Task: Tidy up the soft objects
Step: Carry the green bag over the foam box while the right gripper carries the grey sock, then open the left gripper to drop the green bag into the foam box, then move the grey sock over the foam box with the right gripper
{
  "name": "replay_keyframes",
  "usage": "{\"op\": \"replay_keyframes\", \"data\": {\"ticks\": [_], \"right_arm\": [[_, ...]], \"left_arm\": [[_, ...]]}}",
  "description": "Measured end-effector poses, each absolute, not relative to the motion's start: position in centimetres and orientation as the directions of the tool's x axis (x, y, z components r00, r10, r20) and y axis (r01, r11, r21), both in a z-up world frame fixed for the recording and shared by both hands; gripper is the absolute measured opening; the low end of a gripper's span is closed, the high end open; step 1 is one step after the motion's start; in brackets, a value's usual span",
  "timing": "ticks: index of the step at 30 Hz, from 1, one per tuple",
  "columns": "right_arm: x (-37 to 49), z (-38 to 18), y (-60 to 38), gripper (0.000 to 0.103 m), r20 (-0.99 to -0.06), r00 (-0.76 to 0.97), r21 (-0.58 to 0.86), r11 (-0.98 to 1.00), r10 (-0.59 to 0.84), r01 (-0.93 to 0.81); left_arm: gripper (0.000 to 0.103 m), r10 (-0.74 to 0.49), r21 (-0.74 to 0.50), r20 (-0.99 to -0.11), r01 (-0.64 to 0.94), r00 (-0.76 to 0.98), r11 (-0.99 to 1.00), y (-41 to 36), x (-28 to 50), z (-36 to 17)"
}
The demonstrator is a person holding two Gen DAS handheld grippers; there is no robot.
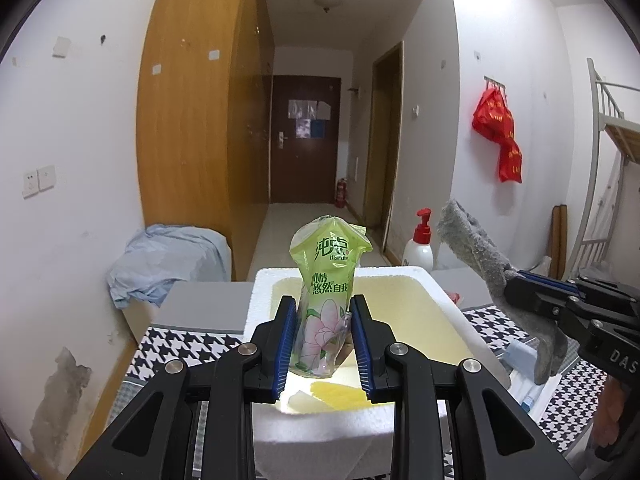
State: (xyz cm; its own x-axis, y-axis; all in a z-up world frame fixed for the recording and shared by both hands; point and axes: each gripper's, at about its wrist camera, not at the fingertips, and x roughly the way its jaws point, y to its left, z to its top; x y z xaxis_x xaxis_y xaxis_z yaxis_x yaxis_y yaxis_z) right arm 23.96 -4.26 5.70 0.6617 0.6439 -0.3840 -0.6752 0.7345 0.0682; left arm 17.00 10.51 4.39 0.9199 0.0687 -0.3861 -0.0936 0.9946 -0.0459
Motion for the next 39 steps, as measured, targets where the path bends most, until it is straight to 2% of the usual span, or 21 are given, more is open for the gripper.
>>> {"op": "replay_keyframes", "data": {"ticks": [15,18,20,25,28,39], "right_arm": [[24.3,5.5,-3.9,0.013,-0.394,0.673,0.059,0.748,0.626,-0.661],[24.2,5.6,-3.9,0.013,-0.393,0.671,0.059,0.746,0.628,-0.663],[24.2,5.7,-3.9,0.013,-0.392,0.676,0.058,0.750,0.624,-0.659],[24.2,5.8,-3.9,0.013,-0.394,0.680,0.053,0.754,0.618,-0.655],[24.1,5.7,-3.7,0.013,-0.392,0.681,0.052,0.754,0.619,-0.655],[23.8,6.4,-2.7,0.013,-0.382,0.678,0.039,0.744,0.628,-0.667]], "left_arm": [[0.032,0.001,-0.076,-0.430,-0.037,0.903,0.996,11.9,19.4,3.3],[0.051,0.003,-0.082,-0.423,-0.041,0.906,0.996,12.1,19.4,3.3],[0.074,0.006,-0.086,-0.408,-0.045,0.913,0.995,12.3,19.0,3.4],[0.102,0.050,-0.096,-0.366,-0.091,0.929,0.991,13.1,17.5,3.9],[0.102,0.100,-0.086,-0.334,-0.136,0.937,0.987,13.3,16.5,4.1],[0.102,0.139,-0.091,-0.305,-0.174,0.942,0.981,14.1,14.0,4.4]]}}
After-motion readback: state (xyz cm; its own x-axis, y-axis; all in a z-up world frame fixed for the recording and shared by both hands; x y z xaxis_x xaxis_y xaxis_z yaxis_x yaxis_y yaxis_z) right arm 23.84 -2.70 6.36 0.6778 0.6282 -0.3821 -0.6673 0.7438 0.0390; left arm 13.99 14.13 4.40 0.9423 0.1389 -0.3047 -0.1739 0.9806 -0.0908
